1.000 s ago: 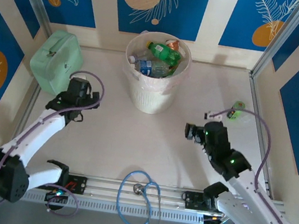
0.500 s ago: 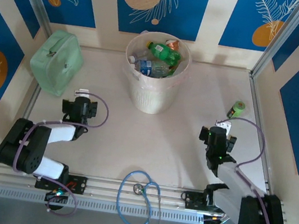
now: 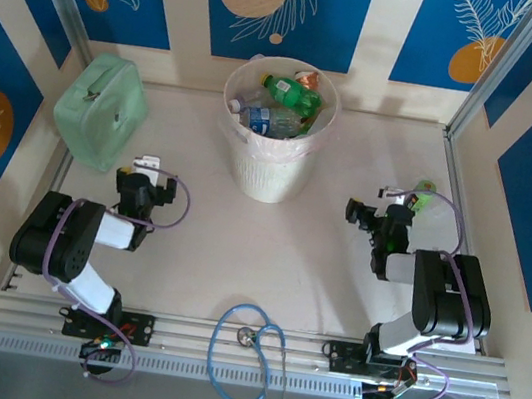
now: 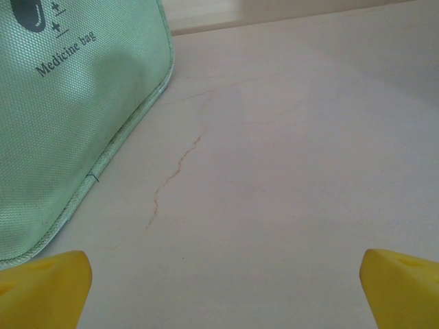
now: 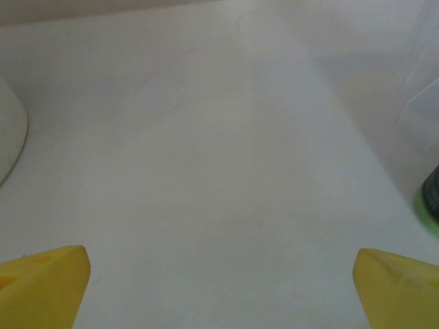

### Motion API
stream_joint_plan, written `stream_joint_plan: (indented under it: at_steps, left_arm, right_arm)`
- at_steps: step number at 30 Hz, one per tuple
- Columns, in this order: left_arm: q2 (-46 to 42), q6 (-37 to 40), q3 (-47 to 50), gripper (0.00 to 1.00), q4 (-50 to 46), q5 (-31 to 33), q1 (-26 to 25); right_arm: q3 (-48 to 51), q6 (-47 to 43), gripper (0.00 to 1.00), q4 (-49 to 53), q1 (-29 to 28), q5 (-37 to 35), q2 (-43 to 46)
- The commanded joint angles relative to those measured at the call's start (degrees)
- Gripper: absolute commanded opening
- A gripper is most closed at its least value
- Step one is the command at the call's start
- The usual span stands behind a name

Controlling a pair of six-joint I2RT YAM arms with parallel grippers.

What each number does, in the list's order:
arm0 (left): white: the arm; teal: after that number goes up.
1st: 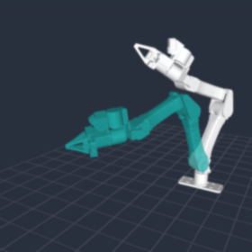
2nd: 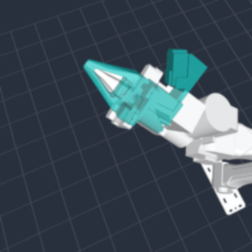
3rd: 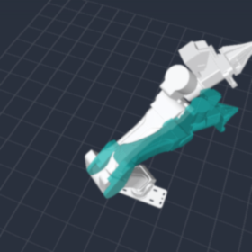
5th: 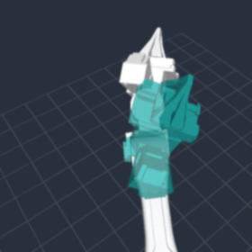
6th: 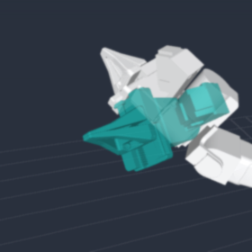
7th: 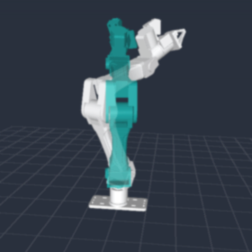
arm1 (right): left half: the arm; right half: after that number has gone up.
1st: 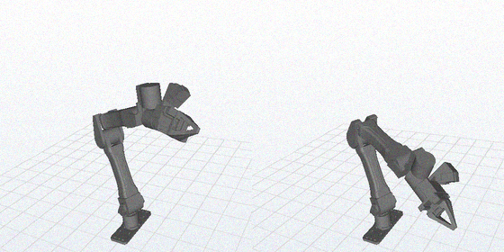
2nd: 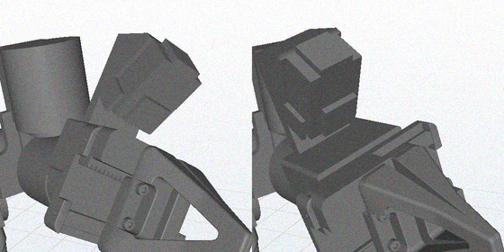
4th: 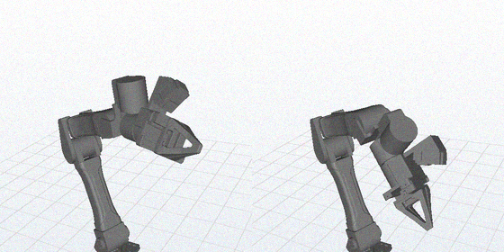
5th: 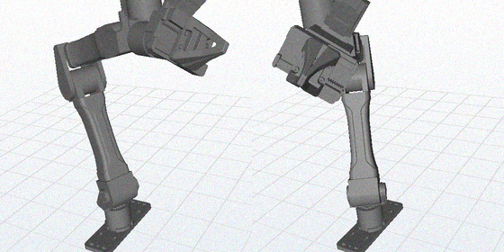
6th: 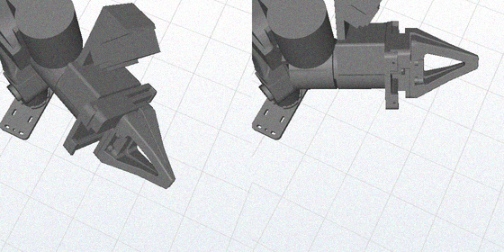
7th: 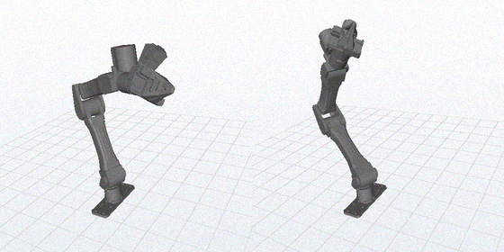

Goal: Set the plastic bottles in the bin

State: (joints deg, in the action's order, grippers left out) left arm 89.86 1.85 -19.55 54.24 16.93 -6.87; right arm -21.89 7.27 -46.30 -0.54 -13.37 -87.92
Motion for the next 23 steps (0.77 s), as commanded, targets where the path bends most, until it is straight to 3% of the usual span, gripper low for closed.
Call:
stream_joint_plan:
  at_steps: [1, 4, 23]
  left_arm:
    - [-0.05, -0.52, -0.93, 1.0, 1.91, -2.12, 0.63]
    - [0.0, -0.38, -0.8, 1.0, 2.33, -2.08, 0.63]
    - [0.03, -0.41, -0.86, 1.0, 2.34, -2.25, 0.64]
  right_arm:
    - [-1.29, 0.69, 0.99, -0.76, 0.33, 2.64, 0.95]
    - [-1.15, -0.25, 0.99, -1.68, -1.06, 0.38, 0.79]
    - [-1.35, -0.66, 0.99, -1.11, -0.47, 3.23, 0.75]
